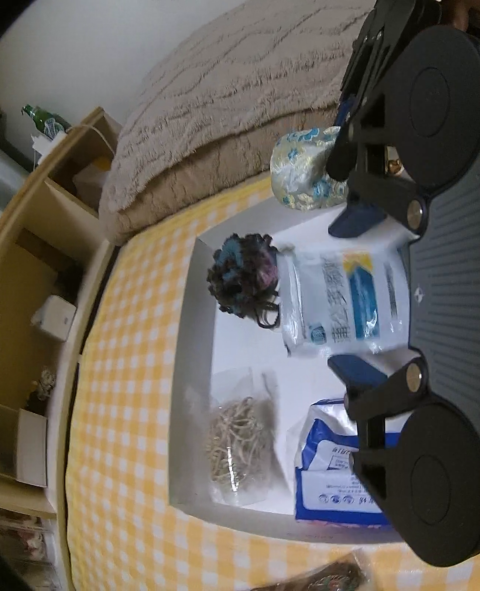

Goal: Organize soft objects
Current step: 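Drop the sachet into the box with the left tool while the right tool drops the floral pouch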

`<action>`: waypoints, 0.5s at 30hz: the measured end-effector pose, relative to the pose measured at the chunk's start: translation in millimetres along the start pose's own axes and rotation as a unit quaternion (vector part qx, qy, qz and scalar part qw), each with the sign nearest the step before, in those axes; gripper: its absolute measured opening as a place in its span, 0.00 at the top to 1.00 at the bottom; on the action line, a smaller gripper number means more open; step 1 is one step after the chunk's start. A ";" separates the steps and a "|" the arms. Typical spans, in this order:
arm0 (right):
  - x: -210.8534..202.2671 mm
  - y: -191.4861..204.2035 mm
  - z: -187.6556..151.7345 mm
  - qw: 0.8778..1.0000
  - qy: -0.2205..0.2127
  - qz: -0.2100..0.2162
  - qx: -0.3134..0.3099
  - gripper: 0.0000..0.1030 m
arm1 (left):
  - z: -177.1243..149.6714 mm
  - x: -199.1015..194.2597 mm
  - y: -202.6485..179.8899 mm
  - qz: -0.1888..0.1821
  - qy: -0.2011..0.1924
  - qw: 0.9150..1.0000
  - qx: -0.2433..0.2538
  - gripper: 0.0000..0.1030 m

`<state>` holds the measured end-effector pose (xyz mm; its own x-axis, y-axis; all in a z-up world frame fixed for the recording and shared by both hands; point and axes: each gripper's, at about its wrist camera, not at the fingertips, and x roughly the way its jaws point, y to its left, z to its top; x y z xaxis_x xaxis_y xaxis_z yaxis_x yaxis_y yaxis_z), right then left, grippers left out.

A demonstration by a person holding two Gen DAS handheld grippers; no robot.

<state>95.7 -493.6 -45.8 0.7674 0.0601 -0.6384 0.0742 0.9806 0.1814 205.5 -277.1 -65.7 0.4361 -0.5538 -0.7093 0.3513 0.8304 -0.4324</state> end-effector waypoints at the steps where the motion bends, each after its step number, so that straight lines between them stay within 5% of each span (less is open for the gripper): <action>1: 3.8 -2.1 -1.4 1.000 0.003 0.001 -0.001 0.75 | -0.7 2.4 0.6 0.002 0.003 1.000 0.001 0.30; 4: 17.7 -7.4 -4.8 1.000 0.023 -0.001 0.004 0.64 | -2.7 5.2 2.9 0.008 0.015 1.000 0.008 0.24; 9: 22.2 -7.9 -12.7 0.999 0.042 -0.014 0.006 0.24 | -1.6 -1.2 5.1 0.021 0.018 0.999 0.037 0.16; 15: 13.6 -6.1 -14.5 0.999 0.043 -0.021 0.008 0.21 | -0.1 -17.7 8.8 0.036 0.008 0.998 0.054 0.08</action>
<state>96.5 -496.1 -66.5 0.7053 0.0355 -0.7081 0.1153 0.9797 0.1639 200.7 -259.9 -56.9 0.4506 -0.4910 -0.7456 0.4078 0.8561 -0.3174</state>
